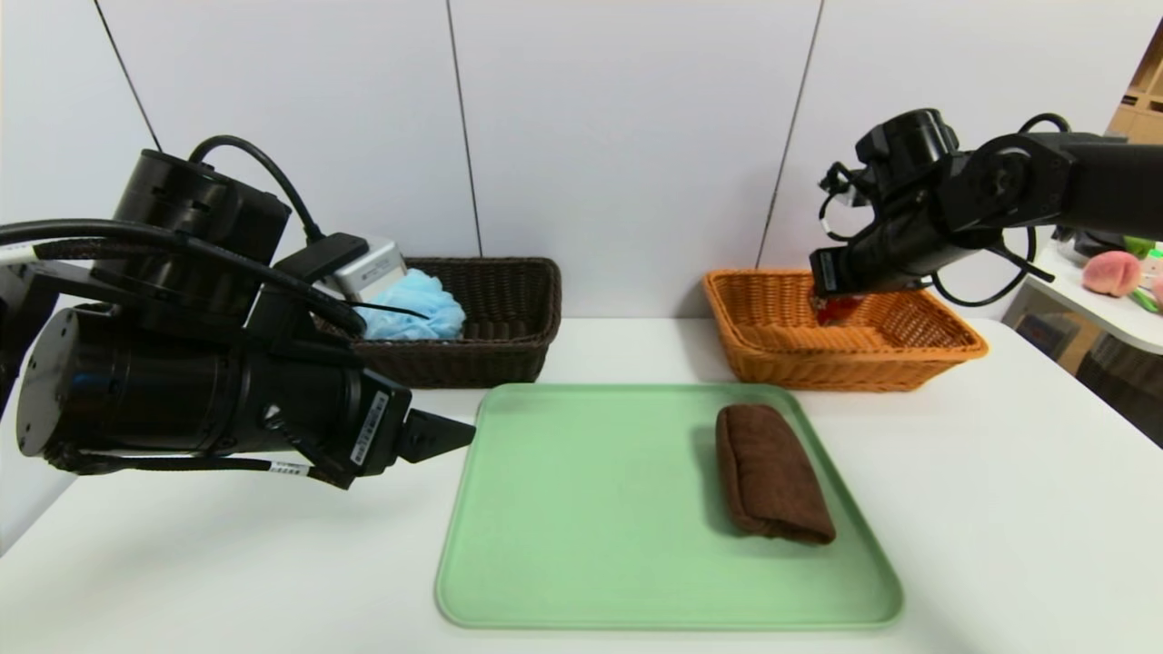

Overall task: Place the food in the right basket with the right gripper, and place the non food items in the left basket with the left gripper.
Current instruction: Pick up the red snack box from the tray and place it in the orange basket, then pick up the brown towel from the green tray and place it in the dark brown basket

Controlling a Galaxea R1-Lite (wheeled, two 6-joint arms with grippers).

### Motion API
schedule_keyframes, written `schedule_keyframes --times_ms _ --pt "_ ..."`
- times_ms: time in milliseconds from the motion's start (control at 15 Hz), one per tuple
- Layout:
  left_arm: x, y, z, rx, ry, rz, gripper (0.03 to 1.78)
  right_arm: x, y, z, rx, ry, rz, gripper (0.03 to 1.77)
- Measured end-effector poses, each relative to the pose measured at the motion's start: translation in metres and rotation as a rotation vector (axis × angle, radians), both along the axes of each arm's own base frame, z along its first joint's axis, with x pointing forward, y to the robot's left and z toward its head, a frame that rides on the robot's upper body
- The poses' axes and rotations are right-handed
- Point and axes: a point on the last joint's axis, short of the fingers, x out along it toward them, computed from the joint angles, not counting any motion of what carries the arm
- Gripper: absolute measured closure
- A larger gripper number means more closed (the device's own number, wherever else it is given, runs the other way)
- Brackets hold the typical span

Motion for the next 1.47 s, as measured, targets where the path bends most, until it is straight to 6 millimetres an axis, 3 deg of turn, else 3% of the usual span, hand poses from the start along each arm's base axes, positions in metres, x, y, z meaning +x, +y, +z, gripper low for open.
schedule_keyframes --times_ms 267,533,733,1000,1467 --pt "0.001 -0.001 -0.001 0.001 0.002 0.000 0.12 0.024 -0.015 -0.030 -0.013 0.023 -0.022 1.35" --pt "0.003 -0.001 -0.003 0.005 0.008 0.000 0.12 0.032 -0.015 -0.048 -0.016 0.062 -0.023 0.88" --pt "0.003 -0.001 -0.003 0.006 0.009 0.001 0.12 0.034 -0.016 -0.052 -0.015 0.071 -0.022 0.62" --pt "0.004 -0.001 -0.003 0.004 0.006 0.003 0.12 0.021 -0.016 -0.030 0.003 0.046 -0.003 0.41" --pt "0.003 -0.001 -0.001 -0.001 0.000 0.003 0.12 -0.043 -0.020 0.045 0.050 0.006 0.037 0.22"
